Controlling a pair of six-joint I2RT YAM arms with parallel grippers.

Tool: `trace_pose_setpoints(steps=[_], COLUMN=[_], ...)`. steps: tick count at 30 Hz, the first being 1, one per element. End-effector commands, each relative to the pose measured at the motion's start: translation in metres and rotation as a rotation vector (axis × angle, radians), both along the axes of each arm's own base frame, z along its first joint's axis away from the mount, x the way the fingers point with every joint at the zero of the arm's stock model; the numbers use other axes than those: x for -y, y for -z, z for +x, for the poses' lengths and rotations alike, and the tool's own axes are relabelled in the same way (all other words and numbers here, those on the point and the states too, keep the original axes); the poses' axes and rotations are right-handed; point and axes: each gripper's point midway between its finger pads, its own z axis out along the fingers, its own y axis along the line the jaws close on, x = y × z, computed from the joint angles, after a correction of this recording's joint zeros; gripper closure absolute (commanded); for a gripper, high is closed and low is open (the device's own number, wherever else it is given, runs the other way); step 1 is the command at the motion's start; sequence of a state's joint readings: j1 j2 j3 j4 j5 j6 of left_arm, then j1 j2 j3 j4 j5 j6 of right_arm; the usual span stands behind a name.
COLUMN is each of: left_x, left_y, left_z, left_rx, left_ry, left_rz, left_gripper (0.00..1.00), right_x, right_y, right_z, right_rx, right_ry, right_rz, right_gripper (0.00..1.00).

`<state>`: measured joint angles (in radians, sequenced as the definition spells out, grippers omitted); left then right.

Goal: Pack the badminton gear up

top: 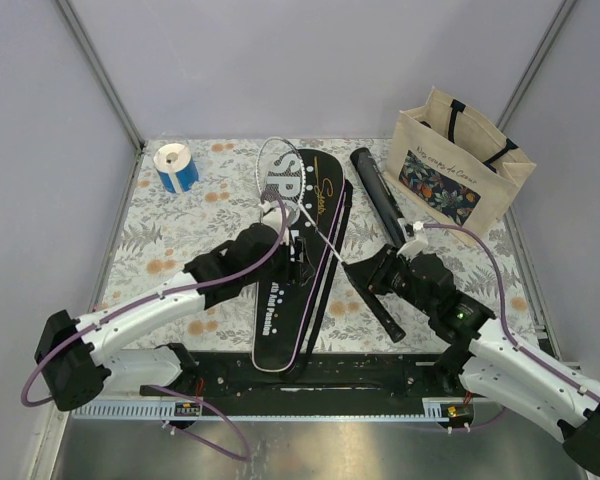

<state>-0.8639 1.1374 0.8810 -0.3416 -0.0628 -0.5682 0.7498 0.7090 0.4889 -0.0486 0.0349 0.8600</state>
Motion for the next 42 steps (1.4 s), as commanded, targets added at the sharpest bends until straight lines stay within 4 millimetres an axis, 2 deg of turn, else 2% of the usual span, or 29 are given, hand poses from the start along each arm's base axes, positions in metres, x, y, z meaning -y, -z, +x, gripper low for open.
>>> trace_pose_setpoints(steps=[1, 7, 11, 14, 21, 27, 36, 42], left_x=[0.018, 0.027, 0.035, 0.046, 0.070, 0.087, 0.069, 0.081], left_y=[-0.002, 0.005, 0.026, 0.035, 0.039, 0.041, 0.045, 0.041], left_z=[0.008, 0.016, 0.022, 0.027, 0.042, 0.042, 0.037, 0.039], left_rx=[0.032, -0.012, -0.093, -0.125, -0.148, -0.179, -0.167, -0.145], left_ry=[-0.010, -0.117, -0.172, -0.188, -0.188, -0.154, -0.205, -0.159], left_rz=[-0.071, -0.213, -0.200, -0.215, -0.267, -0.306, -0.302, -0.310], left_gripper=[0.33, 0.27, 0.27, 0.27, 0.31, 0.36, 0.34, 0.33], right_x=[-0.007, -0.017, -0.020, -0.022, -0.023, -0.024, -0.018, -0.023], right_y=[0.020, 0.034, 0.045, 0.054, 0.067, 0.083, 0.088, 0.088], right_z=[-0.005, -0.018, -0.025, -0.030, -0.037, -0.041, -0.039, -0.041], right_rx=[-0.046, -0.077, -0.110, -0.130, -0.151, -0.184, -0.180, -0.184], right_ry=[-0.048, -0.116, -0.154, -0.177, -0.211, -0.237, -0.199, -0.228], right_rz=[-0.008, 0.053, 0.043, 0.040, 0.031, -0.002, -0.004, 0.006], right_gripper=[1.00, 1.00, 1.00, 1.00, 1.00, 1.00, 1.00, 1.00])
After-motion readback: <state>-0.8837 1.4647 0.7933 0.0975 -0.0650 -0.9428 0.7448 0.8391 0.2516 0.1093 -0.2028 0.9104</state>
